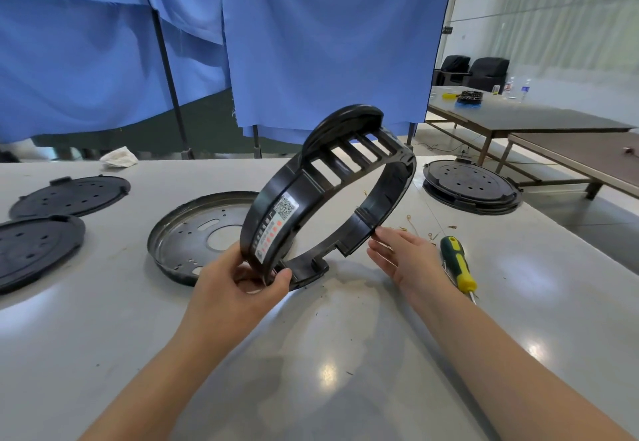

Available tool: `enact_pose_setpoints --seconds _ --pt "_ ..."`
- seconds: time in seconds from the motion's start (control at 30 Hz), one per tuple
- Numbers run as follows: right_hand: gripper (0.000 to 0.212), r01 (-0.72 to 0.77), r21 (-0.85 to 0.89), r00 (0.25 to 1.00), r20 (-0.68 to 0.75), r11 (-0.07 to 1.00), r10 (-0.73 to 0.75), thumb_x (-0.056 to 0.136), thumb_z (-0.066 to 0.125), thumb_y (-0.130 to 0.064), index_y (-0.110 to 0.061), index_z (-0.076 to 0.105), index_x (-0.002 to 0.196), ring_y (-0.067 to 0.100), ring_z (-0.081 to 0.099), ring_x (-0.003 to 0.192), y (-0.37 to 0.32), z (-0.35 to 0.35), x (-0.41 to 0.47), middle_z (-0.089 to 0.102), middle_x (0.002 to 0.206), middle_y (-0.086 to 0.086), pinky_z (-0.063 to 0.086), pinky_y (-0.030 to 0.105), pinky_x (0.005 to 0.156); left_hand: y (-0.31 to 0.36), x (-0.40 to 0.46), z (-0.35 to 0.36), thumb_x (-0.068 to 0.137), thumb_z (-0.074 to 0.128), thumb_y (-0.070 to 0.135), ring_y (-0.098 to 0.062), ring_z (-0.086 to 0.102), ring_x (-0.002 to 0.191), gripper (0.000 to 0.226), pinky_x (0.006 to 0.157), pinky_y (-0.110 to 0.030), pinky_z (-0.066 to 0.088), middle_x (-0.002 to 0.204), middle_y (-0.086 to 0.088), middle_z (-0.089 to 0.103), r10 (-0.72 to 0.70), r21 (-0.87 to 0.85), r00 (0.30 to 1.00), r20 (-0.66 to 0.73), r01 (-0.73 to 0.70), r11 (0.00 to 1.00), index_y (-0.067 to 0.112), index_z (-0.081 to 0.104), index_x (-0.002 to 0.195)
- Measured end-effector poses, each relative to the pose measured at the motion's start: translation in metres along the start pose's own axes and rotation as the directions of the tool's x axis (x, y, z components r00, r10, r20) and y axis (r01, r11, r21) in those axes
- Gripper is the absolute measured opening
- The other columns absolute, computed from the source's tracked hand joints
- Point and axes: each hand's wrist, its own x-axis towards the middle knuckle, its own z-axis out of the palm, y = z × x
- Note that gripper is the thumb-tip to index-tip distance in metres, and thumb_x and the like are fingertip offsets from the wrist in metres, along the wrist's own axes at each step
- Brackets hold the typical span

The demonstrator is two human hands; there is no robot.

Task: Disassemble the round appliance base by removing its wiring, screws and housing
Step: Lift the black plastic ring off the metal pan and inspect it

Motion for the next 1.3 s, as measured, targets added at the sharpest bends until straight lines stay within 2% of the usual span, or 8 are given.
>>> enact_pose_setpoints --seconds 0.27,0.37,0.5,0.77,0.93,1.03,1.13,1.3 --pt "0.005 0.075 -0.169 0.995 -0.047 0.983 -0.084 0.084 0.072 -0.012 -0.008 0.071 0.087 0.019 0.073 0.078 0.005 0.002 0.001 0.073 0.084 0.009 0.059 0.025 0.065 -0.002 0.001 -0.001 0.07 0.078 0.028 -0.002 0.064 0.059 0.024 0.056 -0.007 0.046 0.069 0.011 0.067 0.005 0.018 1.0 0.007 -0.005 1.0 0.043 0.061 0.078" --pt "0.003 0.154 -0.264 0.984 -0.051 0.952 -0.173 0.088 0.067 -0.012 -0.011 0.07 0.086 0.014 0.073 0.072 0.008 0.004 0.002 0.072 0.082 0.008 0.058 0.02 0.063 -0.003 0.001 -0.001 0.071 0.078 0.027 -0.002 0.064 0.059 0.024 0.056 -0.006 0.045 0.069 0.012 0.068 0.008 0.02 1.0 -0.004 -0.008 1.0 0.042 0.061 0.077" --pt "0.006 0.244 -0.409 0.961 -0.021 0.879 -0.277 0.091 0.062 -0.014 -0.017 0.067 0.089 0.006 0.071 0.067 0.012 0.006 0.004 0.072 0.077 0.001 0.058 0.024 0.075 -0.003 0.001 0.0 0.071 0.078 0.025 -0.001 0.062 0.056 0.023 0.055 -0.005 0.044 0.066 0.012 0.067 -0.014 0.02 1.0 -0.025 0.014 1.0 0.04 0.06 0.074" --pt "0.008 0.343 -0.441 0.928 0.019 0.83 -0.373 0.09 0.063 -0.014 -0.019 0.068 0.085 0.005 0.071 0.071 0.015 0.004 0.002 0.073 0.078 -0.003 0.058 0.02 0.07 -0.005 0.003 -0.002 0.074 0.077 0.021 -0.001 0.055 0.047 0.026 0.049 -0.005 0.039 0.058 0.014 0.062 -0.049 0.017 0.997 -0.065 0.05 0.999 0.036 0.057 0.067" --pt "0.011 0.317 -0.352 0.945 0.044 0.881 -0.323 0.086 0.068 -0.009 -0.015 0.073 0.079 0.014 0.073 0.077 0.012 0.002 -0.005 0.075 0.078 0.003 0.057 0.019 0.069 -0.005 0.004 -0.003 0.074 0.077 0.02 -0.001 0.057 0.049 0.027 0.049 -0.006 0.04 0.059 0.014 0.063 -0.051 0.011 0.996 -0.077 0.052 0.999 0.036 0.057 0.066" --pt "0.011 0.204 -0.194 0.979 0.05 0.959 -0.198 0.081 0.071 -0.003 -0.01 0.076 0.074 0.017 0.073 0.083 0.009 0.001 -0.008 0.076 0.083 0.007 0.058 0.023 0.075 -0.004 0.003 -0.001 0.072 0.078 0.021 -0.002 0.056 0.049 0.025 0.05 -0.006 0.041 0.059 0.013 0.063 -0.045 0.018 0.997 -0.068 0.047 0.999 0.035 0.058 0.068" --pt "0.004 0.099 -0.091 0.994 0.064 0.991 -0.093 0.081 0.071 -0.001 -0.002 0.074 0.083 0.02 0.073 0.086 0.007 -0.001 -0.008 0.075 0.089 0.013 0.059 0.025 0.078 -0.002 0.001 0.0 0.068 0.078 0.028 -0.003 0.06 0.053 0.021 0.053 -0.006 0.043 0.063 0.013 0.066 -0.026 0.02 0.999 -0.037 0.027 0.999 0.038 0.06 0.074" --pt "0.019 0.028 -0.152 0.997 0.072 0.988 -0.017 0.075 0.075 0.004 -0.002 0.069 0.092 0.023 0.073 0.089 0.01 -0.001 -0.007 0.073 0.093 0.017 0.059 0.028 0.081 -0.003 0.0 0.001 0.069 0.078 0.03 -0.003 0.063 0.059 0.025 0.056 -0.008 0.047 0.07 0.016 0.068 -0.008 0.015 1.0 -0.018 0.008 1.0 0.042 0.061 0.083"
